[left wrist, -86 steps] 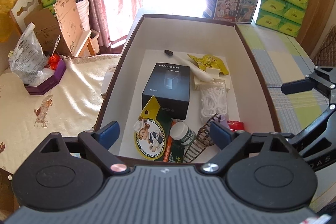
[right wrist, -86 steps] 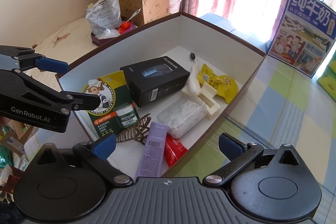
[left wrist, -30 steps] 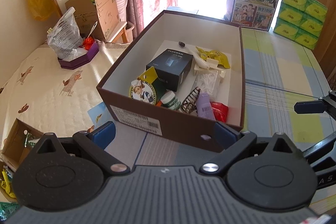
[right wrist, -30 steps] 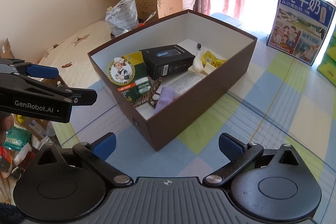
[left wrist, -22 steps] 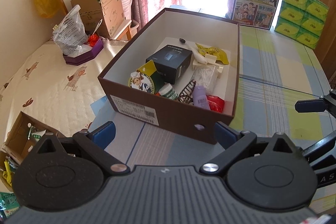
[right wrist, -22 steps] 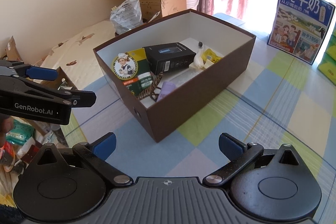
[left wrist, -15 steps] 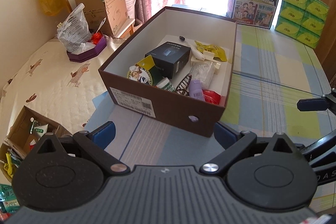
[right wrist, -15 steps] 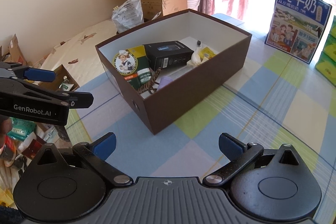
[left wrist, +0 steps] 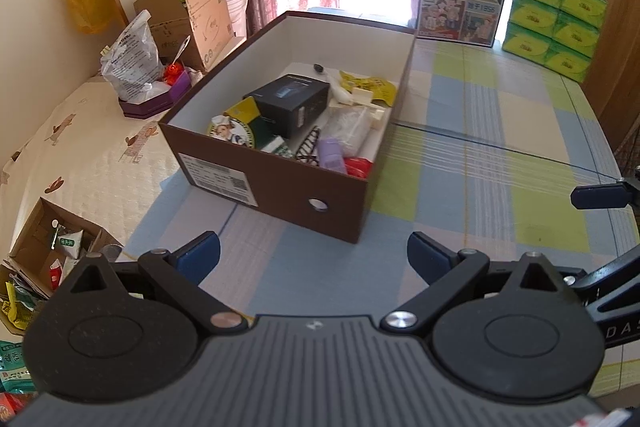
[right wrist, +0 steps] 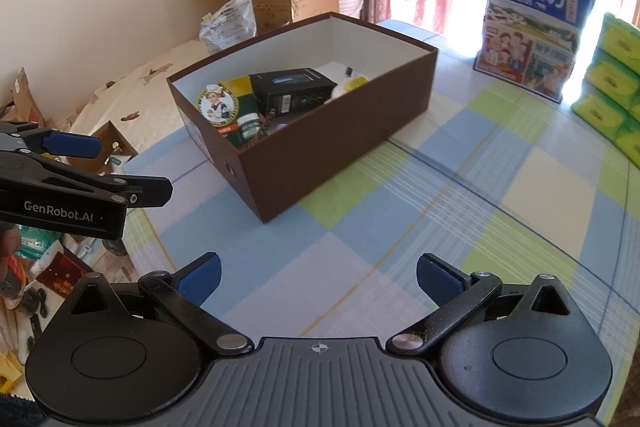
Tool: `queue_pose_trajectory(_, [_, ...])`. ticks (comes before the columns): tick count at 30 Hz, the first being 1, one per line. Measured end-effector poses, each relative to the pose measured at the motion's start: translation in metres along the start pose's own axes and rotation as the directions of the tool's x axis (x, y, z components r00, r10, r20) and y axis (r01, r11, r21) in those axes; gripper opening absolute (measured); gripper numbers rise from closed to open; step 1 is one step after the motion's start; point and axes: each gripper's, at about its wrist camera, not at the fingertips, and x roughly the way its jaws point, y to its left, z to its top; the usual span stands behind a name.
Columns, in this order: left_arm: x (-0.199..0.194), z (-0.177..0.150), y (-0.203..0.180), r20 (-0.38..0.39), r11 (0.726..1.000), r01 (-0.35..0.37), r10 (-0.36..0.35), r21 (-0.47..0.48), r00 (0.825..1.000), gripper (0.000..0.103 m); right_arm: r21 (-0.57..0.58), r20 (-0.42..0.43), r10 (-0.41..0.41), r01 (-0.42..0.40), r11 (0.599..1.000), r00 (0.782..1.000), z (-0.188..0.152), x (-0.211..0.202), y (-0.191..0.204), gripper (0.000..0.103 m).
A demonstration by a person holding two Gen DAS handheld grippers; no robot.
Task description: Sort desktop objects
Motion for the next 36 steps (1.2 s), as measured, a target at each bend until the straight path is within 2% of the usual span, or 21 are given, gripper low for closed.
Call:
queue_pose_trajectory(18, [-0.006,-0.015,-0.054,0.009,1.000,0.009,-0.009,0.023,1.000,0.099,0.016,-0.010,-0.035,0.035,0.999,0.999,-0.033,-0.027,-0.037,0.101])
queue_pose_trajectory(36, [-0.009,-0.024,-0.075,0.005,0.999,0.017,-0.017,0.032,1.000,0.099,0.027,-0.020,-0.035,0.035,0.999,0.999,-0.048,-0.034,-0.046,0.101])
